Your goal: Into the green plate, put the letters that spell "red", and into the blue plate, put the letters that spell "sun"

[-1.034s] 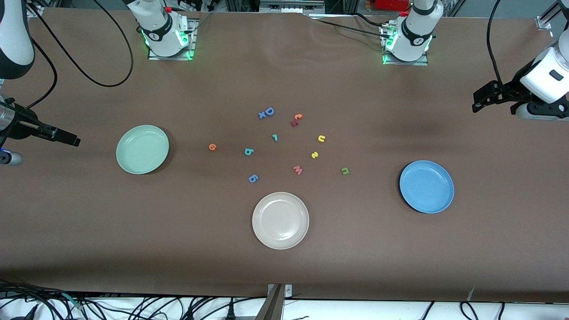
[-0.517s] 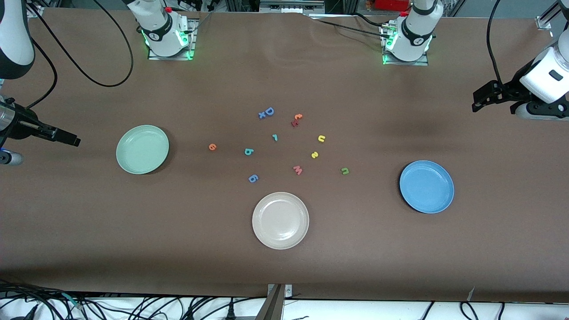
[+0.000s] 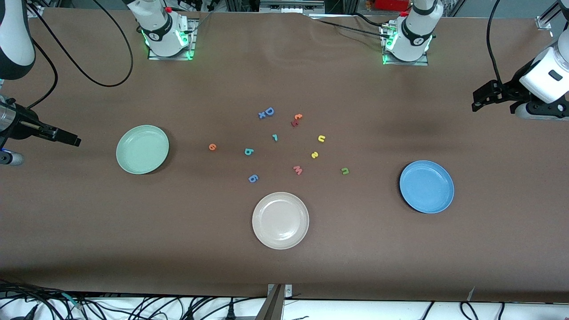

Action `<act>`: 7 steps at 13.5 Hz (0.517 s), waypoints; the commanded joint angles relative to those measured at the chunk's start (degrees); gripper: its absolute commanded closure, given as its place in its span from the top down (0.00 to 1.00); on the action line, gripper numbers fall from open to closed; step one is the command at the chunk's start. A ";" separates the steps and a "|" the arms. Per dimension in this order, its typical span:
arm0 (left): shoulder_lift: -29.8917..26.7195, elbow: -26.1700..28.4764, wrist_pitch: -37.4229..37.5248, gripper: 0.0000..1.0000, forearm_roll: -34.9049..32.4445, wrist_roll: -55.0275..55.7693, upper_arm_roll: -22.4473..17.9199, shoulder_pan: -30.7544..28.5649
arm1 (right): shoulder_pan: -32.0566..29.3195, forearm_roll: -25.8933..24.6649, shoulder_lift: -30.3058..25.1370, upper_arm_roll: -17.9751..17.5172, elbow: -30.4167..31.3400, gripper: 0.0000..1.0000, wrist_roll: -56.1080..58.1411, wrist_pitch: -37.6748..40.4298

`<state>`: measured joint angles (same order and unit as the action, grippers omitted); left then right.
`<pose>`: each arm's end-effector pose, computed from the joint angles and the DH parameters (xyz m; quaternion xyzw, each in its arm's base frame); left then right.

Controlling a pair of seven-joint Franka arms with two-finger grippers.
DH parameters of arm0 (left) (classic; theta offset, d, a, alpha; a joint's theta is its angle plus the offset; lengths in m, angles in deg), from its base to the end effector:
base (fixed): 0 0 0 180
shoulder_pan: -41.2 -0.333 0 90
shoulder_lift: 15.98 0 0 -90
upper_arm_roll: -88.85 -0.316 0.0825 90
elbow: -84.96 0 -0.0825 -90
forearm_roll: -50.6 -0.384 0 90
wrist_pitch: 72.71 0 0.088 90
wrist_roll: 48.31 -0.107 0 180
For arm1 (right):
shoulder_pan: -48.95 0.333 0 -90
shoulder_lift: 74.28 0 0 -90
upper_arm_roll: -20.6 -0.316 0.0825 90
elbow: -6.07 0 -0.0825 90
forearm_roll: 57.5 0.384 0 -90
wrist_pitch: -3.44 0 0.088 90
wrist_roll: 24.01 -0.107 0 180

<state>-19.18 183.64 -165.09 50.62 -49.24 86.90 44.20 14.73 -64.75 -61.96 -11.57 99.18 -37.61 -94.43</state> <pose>0.5369 -0.0094 0.5869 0.9995 -0.0173 -0.0271 0.0011 0.6062 -0.0593 0.5018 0.9907 -0.1267 -0.0483 0.0100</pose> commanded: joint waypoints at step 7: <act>0.82 -1.91 1.41 1.00 -1.08 -0.91 0.10 -0.27 | 0.21 1.54 0.77 -9.47 2.51 0.99 -17.40 -1.17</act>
<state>-19.18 183.64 -165.01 50.62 -49.24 86.90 44.18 15.13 -64.28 -61.60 -18.10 100.12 -49.81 -94.46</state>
